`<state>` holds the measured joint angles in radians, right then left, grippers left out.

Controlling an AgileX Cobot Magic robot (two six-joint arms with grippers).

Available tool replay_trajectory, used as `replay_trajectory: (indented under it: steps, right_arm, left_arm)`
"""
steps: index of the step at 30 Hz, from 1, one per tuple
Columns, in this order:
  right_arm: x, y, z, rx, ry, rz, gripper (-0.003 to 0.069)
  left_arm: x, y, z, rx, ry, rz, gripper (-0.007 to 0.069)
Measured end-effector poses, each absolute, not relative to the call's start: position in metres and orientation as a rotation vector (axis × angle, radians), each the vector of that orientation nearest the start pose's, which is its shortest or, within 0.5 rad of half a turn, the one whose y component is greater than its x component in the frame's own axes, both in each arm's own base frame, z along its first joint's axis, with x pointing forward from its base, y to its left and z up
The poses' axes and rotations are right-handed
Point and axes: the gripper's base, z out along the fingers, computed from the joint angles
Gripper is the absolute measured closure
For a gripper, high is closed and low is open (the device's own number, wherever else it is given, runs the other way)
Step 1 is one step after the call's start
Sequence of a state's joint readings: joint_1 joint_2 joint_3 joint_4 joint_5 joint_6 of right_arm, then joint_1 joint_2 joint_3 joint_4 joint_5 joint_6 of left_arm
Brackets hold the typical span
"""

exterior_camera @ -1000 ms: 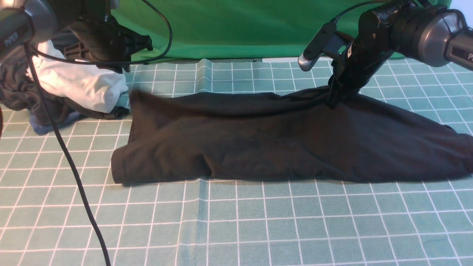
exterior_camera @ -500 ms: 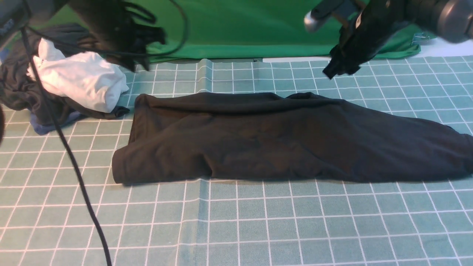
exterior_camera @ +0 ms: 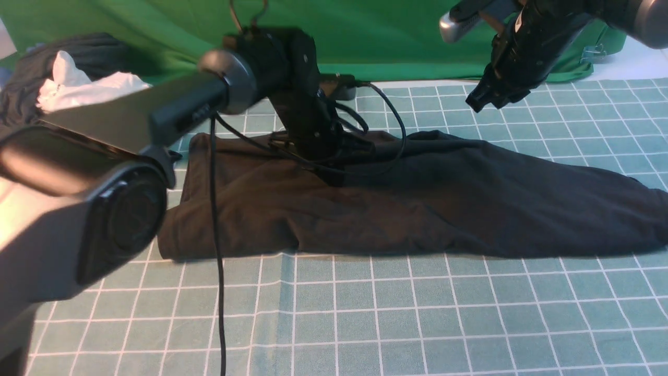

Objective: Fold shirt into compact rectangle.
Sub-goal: 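Pull the folded dark garment lengthwise by its ends to straighten it flat on the table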

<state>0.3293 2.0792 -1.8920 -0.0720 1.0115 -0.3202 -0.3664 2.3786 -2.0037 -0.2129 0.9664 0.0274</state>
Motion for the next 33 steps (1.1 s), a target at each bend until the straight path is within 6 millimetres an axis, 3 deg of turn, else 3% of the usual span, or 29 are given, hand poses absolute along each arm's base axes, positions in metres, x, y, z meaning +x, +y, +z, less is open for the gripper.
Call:
replay_trajectory:
  steps: [6,10,14,16,22,24,26,27,28,29,31,33]
  right_arm:
    - [0.439,0.145,0.266,-0.853,2.549,-0.081,0.0634]
    - [0.435,0.144,0.266,-0.859,2.604,-0.059,0.0635]
    - [0.432,0.144,0.269,-0.863,2.625,-0.055,0.0635]
    - [0.428,0.143,0.276,-0.861,2.620,-0.051,0.0635]
    - [0.419,0.133,0.295,-0.879,2.621,-0.057,0.0635]
    - [0.418,0.119,0.300,-0.838,2.650,-0.061,0.0637]
    - [0.419,0.105,0.301,-0.786,2.670,-0.066,0.0636]
    - [0.419,0.089,0.302,-0.715,2.696,-0.072,0.0636]
    - [0.417,0.075,0.302,-0.668,2.717,-0.075,0.0636]
    - [0.417,0.075,0.302,-0.666,2.718,-0.075,0.0636]
    - [0.406,0.046,0.300,-0.563,2.775,-0.064,0.0636]
    - [0.400,0.035,0.299,-0.521,2.798,-0.050,0.0636]
  left_arm:
    - [0.488,-0.193,0.146,0.311,2.661,-0.366,0.0620]
    - [0.511,-0.171,0.146,0.145,2.528,-0.366,0.0619]
    - [0.520,-0.147,0.160,0.053,2.540,-0.378,0.0617]
    - [0.521,-0.132,0.186,0.076,2.555,-0.370,0.0618]
    - [0.500,-0.127,0.249,0.196,2.553,-0.334,0.0618]
    - [0.485,-0.122,0.279,0.228,2.556,-0.305,0.0618]
    - [0.478,-0.120,0.289,0.237,2.563,-0.293,0.0618]
    - [0.460,-0.116,0.304,0.247,2.585,-0.283,0.0618]
    - [0.454,-0.114,0.306,0.249,2.600,-0.281,0.0618]
    - [0.450,-0.114,0.307,0.250,2.609,-0.280,0.0618]
    - [0.422,-0.108,0.302,0.251,2.689,-0.274,0.0618]
    - [0.403,-0.103,0.300,0.242,2.725,-0.272,0.0618]
